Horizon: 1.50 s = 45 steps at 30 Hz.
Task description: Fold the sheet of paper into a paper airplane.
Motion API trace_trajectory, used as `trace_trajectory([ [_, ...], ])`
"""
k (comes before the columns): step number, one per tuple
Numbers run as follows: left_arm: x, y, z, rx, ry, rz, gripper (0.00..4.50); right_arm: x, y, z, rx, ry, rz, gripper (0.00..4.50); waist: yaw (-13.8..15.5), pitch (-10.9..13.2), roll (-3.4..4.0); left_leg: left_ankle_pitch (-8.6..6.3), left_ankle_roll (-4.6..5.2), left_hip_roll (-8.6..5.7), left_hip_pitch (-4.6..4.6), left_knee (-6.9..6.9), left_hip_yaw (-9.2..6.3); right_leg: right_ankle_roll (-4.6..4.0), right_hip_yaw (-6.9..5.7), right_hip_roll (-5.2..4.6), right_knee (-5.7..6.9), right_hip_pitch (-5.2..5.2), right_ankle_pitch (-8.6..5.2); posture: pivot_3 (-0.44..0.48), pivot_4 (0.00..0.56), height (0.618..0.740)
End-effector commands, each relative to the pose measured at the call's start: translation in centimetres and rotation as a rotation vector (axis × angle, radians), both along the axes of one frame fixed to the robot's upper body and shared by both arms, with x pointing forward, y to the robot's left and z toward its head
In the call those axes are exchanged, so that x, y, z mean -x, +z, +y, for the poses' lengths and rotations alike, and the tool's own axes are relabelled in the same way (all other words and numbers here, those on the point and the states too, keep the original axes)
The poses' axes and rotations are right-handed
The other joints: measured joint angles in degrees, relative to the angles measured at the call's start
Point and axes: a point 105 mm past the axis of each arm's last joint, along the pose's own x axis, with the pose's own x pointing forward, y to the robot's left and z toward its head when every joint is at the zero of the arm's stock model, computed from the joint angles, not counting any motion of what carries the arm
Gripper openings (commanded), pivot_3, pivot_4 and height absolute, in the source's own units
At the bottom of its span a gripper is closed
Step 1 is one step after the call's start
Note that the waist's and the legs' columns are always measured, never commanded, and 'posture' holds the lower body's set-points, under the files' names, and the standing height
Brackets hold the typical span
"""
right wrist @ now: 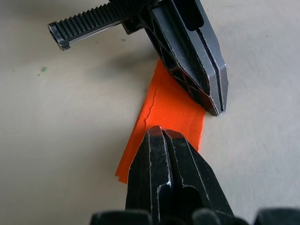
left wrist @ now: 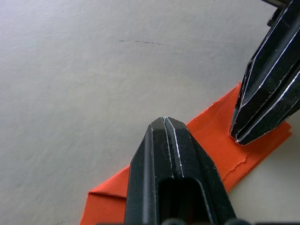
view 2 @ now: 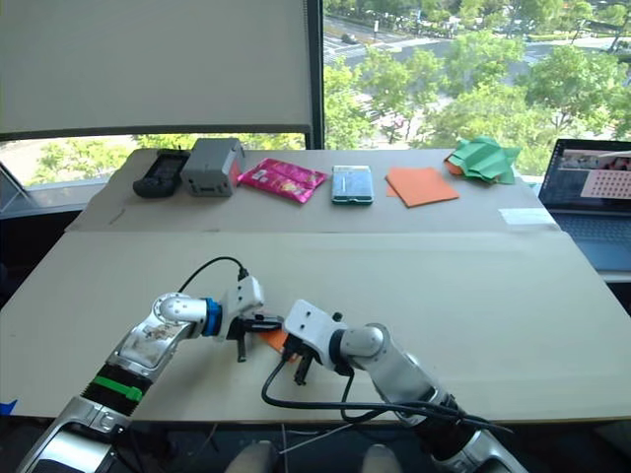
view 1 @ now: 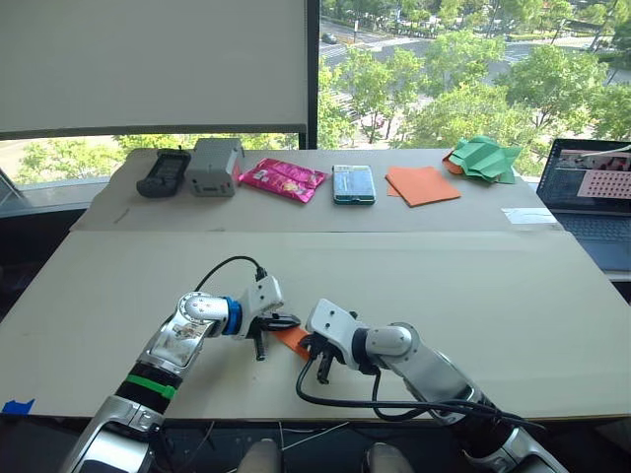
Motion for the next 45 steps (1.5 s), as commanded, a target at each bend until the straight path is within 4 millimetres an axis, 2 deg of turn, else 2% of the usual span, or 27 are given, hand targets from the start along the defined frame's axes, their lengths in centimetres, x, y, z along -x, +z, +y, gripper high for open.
trace_trajectory([
  [1,0.7,-3.2,2.8,-0.091,0.086,0.101,0.00,0.1,-3.3,-2.1,0.117,-0.082,0.110,0.01,-0.1,0.0,0.01,0.00,0.00,0.01,0.01,0.00,0.00,0.00,0.00,0.00,0.00,0.00,0.00,0.000,0.150,0.706],
  [7,0.9,-3.7,3.8,-0.058,0.141,0.133,0.00,0.0,-3.3,-2.2,0.125,-0.085,0.112,0.01,-0.7,-0.1,0.04,0.00,0.00,0.05,0.06,-0.01,0.00,0.00,-0.04,0.00,0.00,-0.01,0.00,0.000,0.150,0.706],
  [14,0.9,-4.9,6.0,-0.059,0.238,0.152,0.00,0.0,-3.4,-2.2,0.132,-0.075,0.115,0.01,-1.4,-0.1,0.09,-0.01,-0.01,0.13,0.19,-0.04,-0.02,-0.01,-0.15,0.00,0.01,0.00,0.00,0.000,0.150,0.706],
  [24,0.8,-5.0,7.9,-0.079,0.294,0.140,0.00,0.3,-3.6,-2.0,0.163,-0.040,0.108,0.01,-1.7,-0.1,0.20,-0.02,-0.02,0.32,0.31,-0.05,-0.23,-0.11,-0.72,-0.11,-0.01,-0.22,-0.07,0.000,0.150,0.706],
  [28,0.8,-5.0,8.1,-0.080,0.298,0.136,0.00,0.3,-3.8,-1.9,0.193,-0.013,0.087,0.01,-1.8,-0.1,0.22,-0.03,-0.03,0.33,0.32,-0.06,-0.23,-0.12,-0.73,-0.11,-0.01,-0.34,-0.07,0.000,0.150,0.706],
  [35,1.0,-4.2,6.6,-0.055,0.250,0.120,0.00,-0.3,-3.8,-0.9,0.250,0.061,0.040,0.01,-2.2,-0.1,0.25,-0.06,-0.03,0.38,0.38,-0.12,-0.25,-0.12,-0.81,-0.11,0.00,-0.58,-0.07,0.000,0.150,0.706],
  [45,1.5,-4.2,8.9,-0.134,0.270,0.092,0.00,0.5,-5.4,-1.3,0.342,0.112,0.098,0.01,-2.8,-0.2,0.27,-0.07,-0.03,0.39,0.58,-0.24,-0.26,-0.12,-0.82,-0.11,0.08,-0.66,-0.07,0.000,0.150,0.706],
])
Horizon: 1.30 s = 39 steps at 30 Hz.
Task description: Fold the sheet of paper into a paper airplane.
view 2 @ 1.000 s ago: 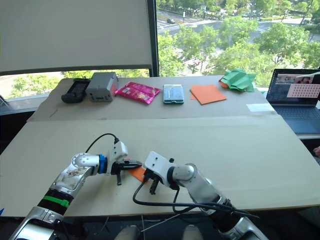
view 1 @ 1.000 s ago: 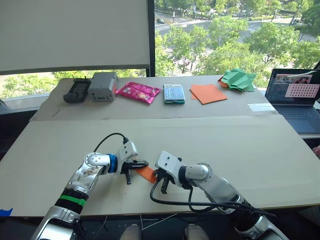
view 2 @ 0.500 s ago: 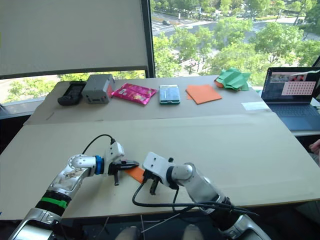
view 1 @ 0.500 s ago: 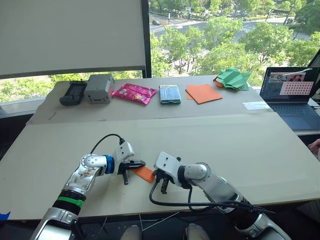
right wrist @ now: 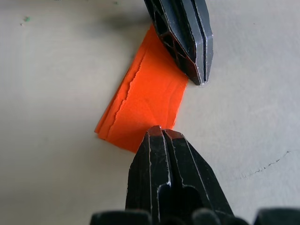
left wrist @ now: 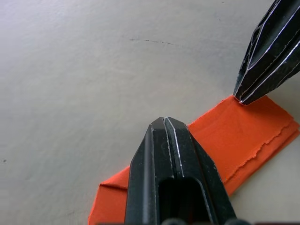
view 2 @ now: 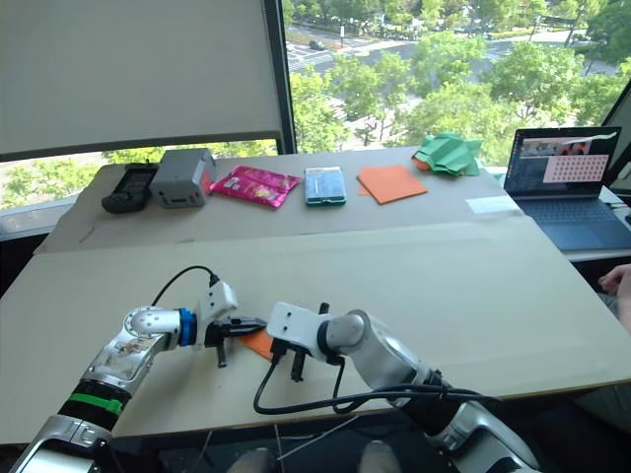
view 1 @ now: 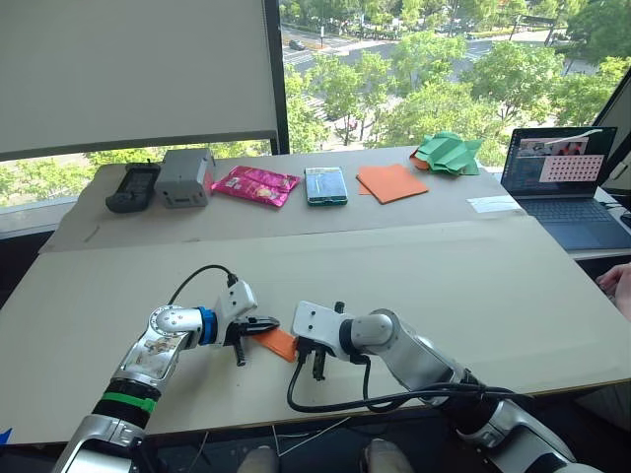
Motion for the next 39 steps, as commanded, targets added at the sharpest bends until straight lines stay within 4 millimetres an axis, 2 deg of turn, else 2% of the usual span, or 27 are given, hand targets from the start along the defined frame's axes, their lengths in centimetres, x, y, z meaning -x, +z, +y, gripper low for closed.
trace_trajectory([
  [1,1.2,-3.3,3.8,-0.141,0.112,0.112,0.00,0.8,-5.2,-2.8,0.176,-0.070,0.150,0.01,0.0,0.0,0.02,0.00,-0.01,0.00,0.03,-0.02,0.00,0.00,0.01,0.00,0.00,0.00,0.00,0.000,0.150,0.706],
  [10,1.5,-3.6,4.7,-0.159,0.140,0.124,0.00,1.0,-5.2,-2.4,0.176,-0.055,0.151,0.01,0.0,-0.1,-0.01,-0.18,-0.28,0.00,0.42,-0.27,0.06,0.00,0.06,0.00,-0.01,0.03,0.00,0.000,0.150,0.706],
  [16,0.9,-2.5,4.5,-0.110,0.167,0.097,0.00,0.6,-4.5,-1.8,0.142,-0.054,0.120,0.01,0.0,-0.1,-0.01,-0.21,-0.33,0.01,0.51,-0.31,0.06,-0.01,0.06,0.00,-0.01,0.01,-0.01,0.000,0.150,0.706],
  [22,0.7,-0.8,4.9,-0.058,0.201,0.070,0.00,-0.6,-1.6,-1.0,0.036,-0.052,0.025,0.01,-0.1,0.1,-0.05,-0.26,-0.40,0.04,0.55,-0.38,0.05,-0.01,0.03,0.00,0.00,-0.12,0.00,0.000,0.150,0.706],
  [24,0.8,0.2,5.1,-0.037,0.209,0.053,0.00,-0.7,0.0,-0.9,-0.020,-0.030,-0.031,0.01,0.0,0.2,-0.29,-0.26,-0.40,0.04,0.54,-0.53,0.05,-0.01,0.02,0.00,-0.02,-0.22,0.00,0.000,0.150,0.706],
  [28,1.1,3.8,4.6,0.062,0.208,-0.010,0.00,-0.8,6.4,-0.9,-0.264,-0.002,-0.232,0.01,0.5,0.9,-0.77,-0.26,-0.40,0.02,0.27,-0.55,0.10,-0.01,0.06,0.00,-0.08,-0.35,0.00,0.000,0.150,0.706],
  [30,1.9,4.4,4.8,0.076,0.208,-0.006,0.00,-0.6,7.8,-1.5,-0.316,-0.016,-0.262,0.01,0.8,0.9,-0.83,-0.23,-0.37,0.00,-0.42,-0.56,0.12,-0.01,0.10,0.00,-0.05,-0.94,0.09,0.000,0.150,0.706],
  [33,3.3,5.4,5.3,0.104,0.200,0.007,0.00,-0.4,9.1,-2.4,-0.359,-0.046,-0.277,0.01,1.3,0.9,-1.13,0.05,0.05,-0.05,-0.37,-0.53,0.19,-0.37,0.17,0.01,-0.02,-0.94,1.13,0.000,0.150,0.706],
  [37,5.6,6.4,5.6,0.154,0.195,0.044,0.00,0.5,9.6,-4.1,-0.396,-0.087,-0.265,0.01,1.8,1.0,-1.12,-0.23,-0.36,0.11,-0.27,-0.86,0.17,-0.51,-0.04,0.05,-0.09,-1.02,1.06,0.000,0.150,0.706],
  [39,6.2,6.3,5.6,0.173,0.208,0.062,0.00,1.3,8.8,-4.5,-0.393,-0.088,-0.241,0.60,2.1,1.0,-1.03,-0.24,-0.38,0.10,-0.31,-0.84,0.19,-0.53,-0.04,0.04,-0.27,-0.98,1.04,0.000,0.150,0.706],
])
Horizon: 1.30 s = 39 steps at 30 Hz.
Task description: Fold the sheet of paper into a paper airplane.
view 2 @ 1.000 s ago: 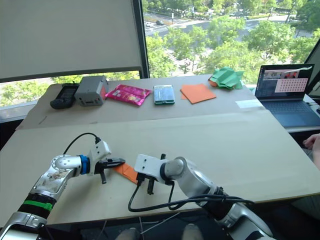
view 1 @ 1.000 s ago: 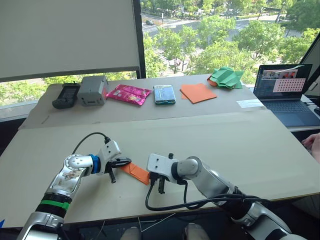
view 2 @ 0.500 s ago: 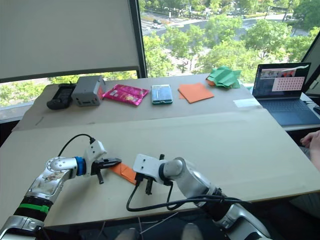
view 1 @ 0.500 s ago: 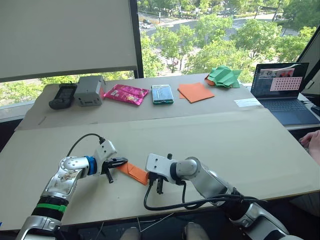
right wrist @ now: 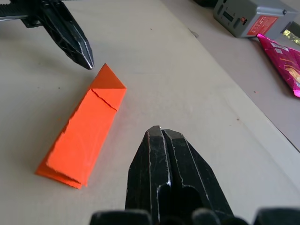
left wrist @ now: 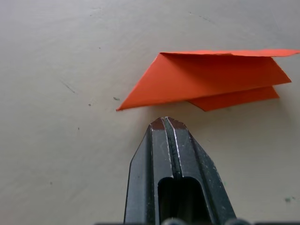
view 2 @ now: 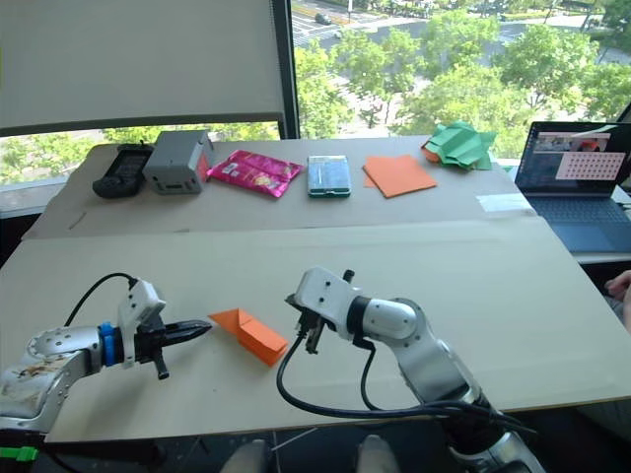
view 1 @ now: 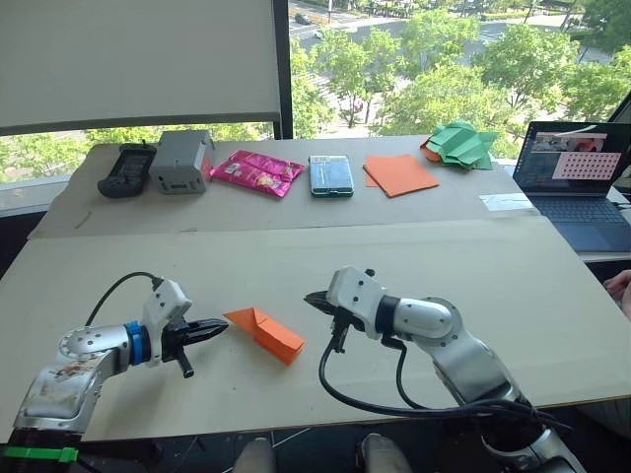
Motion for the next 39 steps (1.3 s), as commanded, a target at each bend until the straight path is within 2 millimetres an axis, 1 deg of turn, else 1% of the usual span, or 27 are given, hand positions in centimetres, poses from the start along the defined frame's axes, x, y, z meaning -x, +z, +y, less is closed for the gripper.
trace_trajectory([
  [1,0.8,1.3,-0.3,0.036,-0.007,-0.020,0.00,1.5,0.3,-0.3,-0.034,0.022,-0.003,0.86,0.2,0.1,0.09,-0.01,-0.01,0.01,-0.05,0.00,0.00,0.00,-0.04,0.00,-0.22,-0.01,0.00,0.000,0.150,0.706],
  [4,1.2,1.2,-0.3,0.051,0.009,-0.014,0.76,3.0,-1.0,-0.3,-0.023,0.054,0.045,1.87,0.1,0.3,0.27,-0.02,-0.03,0.00,-0.22,0.09,0.00,0.01,-0.08,-0.02,-0.76,-0.06,0.00,0.000,0.150,0.706],
  [5,1.2,1.2,-0.3,0.061,0.018,-0.014,1.11,3.6,-1.4,-0.3,-0.030,0.068,0.079,2.23,0.0,0.3,0.31,-0.02,-0.04,-0.01,-0.31,0.20,0.00,0.01,-0.10,-0.04,-0.91,-0.09,-0.01,0.000,0.150,0.706],
  [7,1.2,1.1,-0.3,0.070,0.027,-0.012,1.74,4.3,-1.6,-0.3,-0.040,0.109,0.136,2.88,-0.1,0.5,0.44,-0.03,-0.05,0.00,-0.41,0.24,0.00,0.01,-0.25,-0.10,-1.44,-0.11,-0.01,0.000,0.150,0.706],
  [8,1.2,1.1,-0.3,0.070,0.029,-0.011,2.13,4.6,-1.7,-0.2,-0.047,0.131,0.169,3.27,-0.3,0.5,0.49,-0.03,-0.05,0.02,-0.50,0.24,-0.03,0.01,-0.41,-0.12,-1.70,-0.15,-0.01,0.000,0.150,0.706],
  [9,1.2,1.0,-0.4,0.070,0.031,-0.010,2.55,4.8,-1.7,-0.2,-0.055,0.148,0.198,3.72,-0.3,0.6,0.50,-0.03,-0.05,0.02,-0.64,0.29,-0.04,0.01,-0.58,-0.21,-1.83,-0.24,-0.01,0.000,0.150,0.706],
  [10,1.2,0.9,-0.4,0.069,0.031,-0.009,2.76,5.1,-1.7,-0.1,-0.076,0.169,0.239,3.92,-0.3,0.6,0.50,-0.03,-0.05,0.02,-0.67,0.32,-0.04,0.01,-0.70,-0.27,-1.86,-0.26,0.00,0.000,0.150,0.706],
  [11,1.1,0.9,-0.4,0.067,0.031,-0.008,3.15,5.6,-1.4,0.3,-0.109,0.209,0.285,4.32,-0.3,0.6,0.53,-0.03,-0.05,0.03,-0.66,0.39,-0.03,0.01,-0.87,-0.39,-1.86,-0.26,0.00,0.000,0.150,0.706],
  [12,1.1,0.8,-0.4,0.064,0.031,-0.007,3.48,6.0,-1.1,0.7,-0.140,0.245,0.322,4.50,-0.2,0.6,0.56,-0.03,-0.05,0.07,-0.65,0.44,-0.01,0.01,-1.02,-0.47,-1.85,-0.25,0.00,0.000,0.150,0.706],
  [15,1.1,0.7,-0.5,0.063,0.025,-0.004,4.46,6.2,-1.2,2.0,-0.168,0.308,0.414,4.50,-0.1,0.6,0.65,-0.03,-0.05,0.41,-0.65,0.71,0.18,0.01,-1.39,-0.49,-1.62,-0.22,0.02,0.000,0.150,0.706],
  [18,1.0,0.6,-0.8,0.069,0.016,-0.005,4.46,5.6,-1.5,3.3,-0.207,0.328,0.489,4.50,-0.1,0.5,0.73,-0.02,-0.04,0.75,-0.59,0.87,0.21,-0.03,-1.45,-0.18,-1.48,-0.18,0.05,0.000,0.150,0.706],
  [22,0.9,0.6,-0.9,0.076,0.015,-0.012,4.46,4.9,-1.9,4.3,-0.221,0.331,0.528,4.50,0.0,0.5,0.69,-0.02,-0.04,0.80,-0.47,0.97,0.21,-0.09,-1.40,-0.11,-0.91,-0.18,0.10,0.000,0.150,0.706],
  [25,0.9,0.5,-0.9,0.081,0.016,-0.015,4.46,5.0,-2.2,4.8,-0.207,0.354,0.563,4.50,0.2,0.5,0.70,-0.03,-0.03,0.82,-0.34,0.95,0.19,-0.10,-1.40,-0.11,-0.69,-0.18,0.09,0.000,0.150,0.706],
  [30,0.9,0.5,-0.9,0.086,0.022,-0.020,4.46,4.9,-2.6,5.7,-0.180,0.381,0.591,4.50,0.3,0.5,0.73,-0.04,-0.03,0.83,-0.32,0.97,0.19,-0.10,-1.40,-0.11,-0.68,-0.18,0.09,0.000,0.150,0.706],
  [34,0.9,0.6,-1.0,0.090,0.021,-0.021,4.46,3.4,-2.8,6.1,-0.151,0.317,0.520,4.50,0.4,0.5,0.73,-0.04,-0.03,0.83,-0.32,0.97,0.19,-0.10,-1.40,-0.11,-0.68,-0.18,0.09,0.000,0.150,0.706],
  [36,0.9,0.6,-1.1,0.091,0.020,-0.021,4.46,2.6,-2.9,6.0,-0.136,0.270,0.481,4.50,0.5,0.5,0.73,-0.04,-0.03,0.82,-0.33,0.98,0.19,-0.10,-1.40,-0.11,-0.66,-0.18,0.10,0.000,0.150,0.706],
  [39,0.8,0.8,-1.1,0.095,0.021,-0.026,4.46,1.4,-3.0,5.3,-0.115,0.199,0.420,4.50,0.8,0.5,0.72,-0.03,-0.03,0.82,-0.34,0.99,0.21,-0.10,-1.40,-0.10,-0.64,-0.17,0.10,0.000,0.150,0.706],
])
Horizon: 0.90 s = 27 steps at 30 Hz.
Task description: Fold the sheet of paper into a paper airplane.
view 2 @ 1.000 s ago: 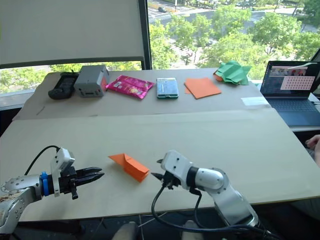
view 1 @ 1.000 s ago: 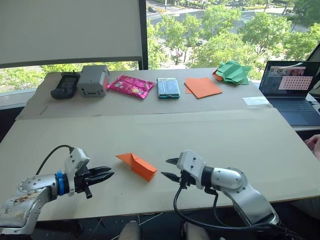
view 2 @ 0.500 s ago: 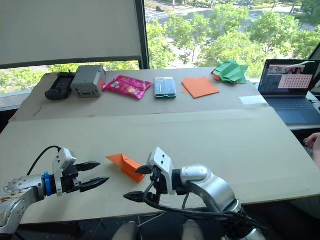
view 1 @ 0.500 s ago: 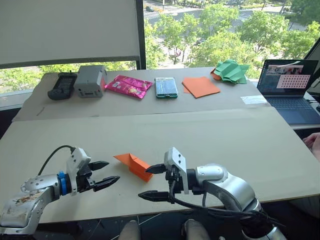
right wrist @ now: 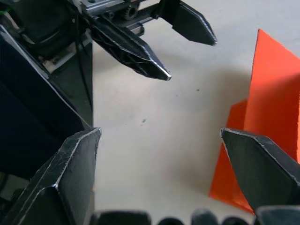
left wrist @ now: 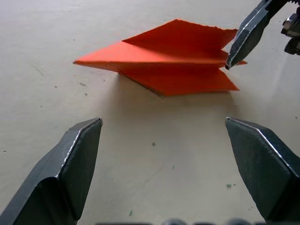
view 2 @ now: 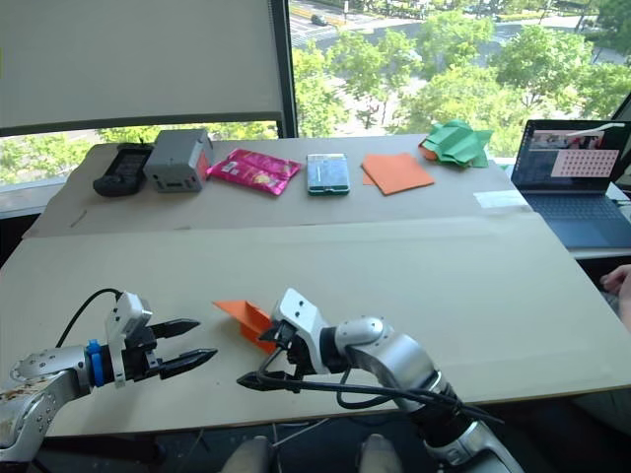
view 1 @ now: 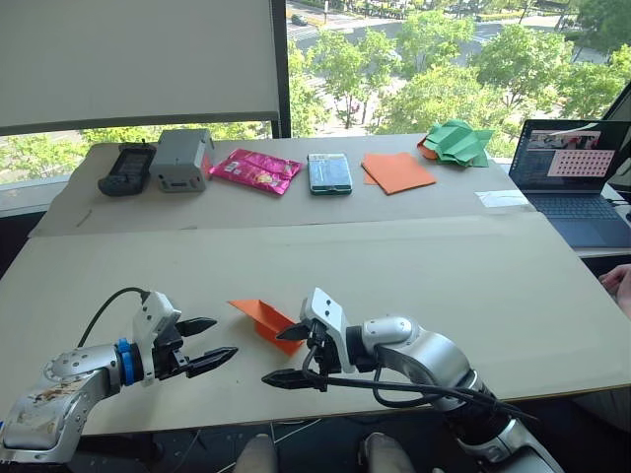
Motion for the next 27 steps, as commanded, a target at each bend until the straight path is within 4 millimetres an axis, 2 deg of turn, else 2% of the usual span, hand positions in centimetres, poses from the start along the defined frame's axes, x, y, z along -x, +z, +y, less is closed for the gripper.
trace_trajectory([
  [1,-0.3,1.2,-0.3,0.008,-0.008,-0.053,4.46,-1.4,1.0,-0.7,0.002,-0.063,-0.106,4.50,0.2,0.0,0.00,0.00,0.00,0.00,0.00,0.00,0.00,0.00,0.00,0.00,0.01,0.00,0.00,0.000,0.150,0.706],
  [5,-0.6,1.5,-0.5,0.015,-0.011,-0.060,4.46,-2.4,2.0,-1.3,-0.031,-0.117,-0.118,4.50,0.4,0.0,-0.03,0.00,0.00,0.00,0.00,0.02,0.00,0.00,0.00,0.00,0.02,0.02,0.00,0.000,0.150,0.706],
  [13,-1.1,2.1,-1.2,0.022,-0.023,-0.079,4.46,-4.1,1.4,-1.7,-0.005,-0.186,-0.110,4.50,0.4,0.0,-0.04,0.02,0.03,0.00,0.03,0.02,0.00,0.00,0.00,0.02,0.10,0.06,0.01,0.000,0.150,0.706],
  [20,-1.2,3.0,-2.1,0.026,-0.038,-0.098,4.46,-4.3,3.8,-1.6,-0.091,-0.187,-0.114,4.50,0.3,-0.1,-0.04,0.03,0.05,0.00,0.05,0.06,-0.02,-0.04,0.02,0.05,0.16,0.12,0.13,0.000,0.150,0.706],
  [24,-1.1,3.2,-2.4,0.029,-0.037,-0.097,4.46,-4.0,4.2,-1.5,-0.098,-0.173,-0.111,4.50,0.3,-0.1,-0.05,0.03,0.05,0.00,0.06,0.09,-0.02,-0.04,0.04,0.06,0.32,0.12,0.13,0.000,0.150,0.706],
  [27,-1.1,3.2,-2.3,0.028,-0.029,-0.096,4.46,-4.1,3.7,-1.6,-0.048,-0.176,-0.148,4.50,0.3,-0.1,-0.06,0.03,0.05,0.00,0.11,0.12,-0.02,-0.05,0.07,0.06,0.54,0.11,0.12,0.000,0.150,0.706],
])
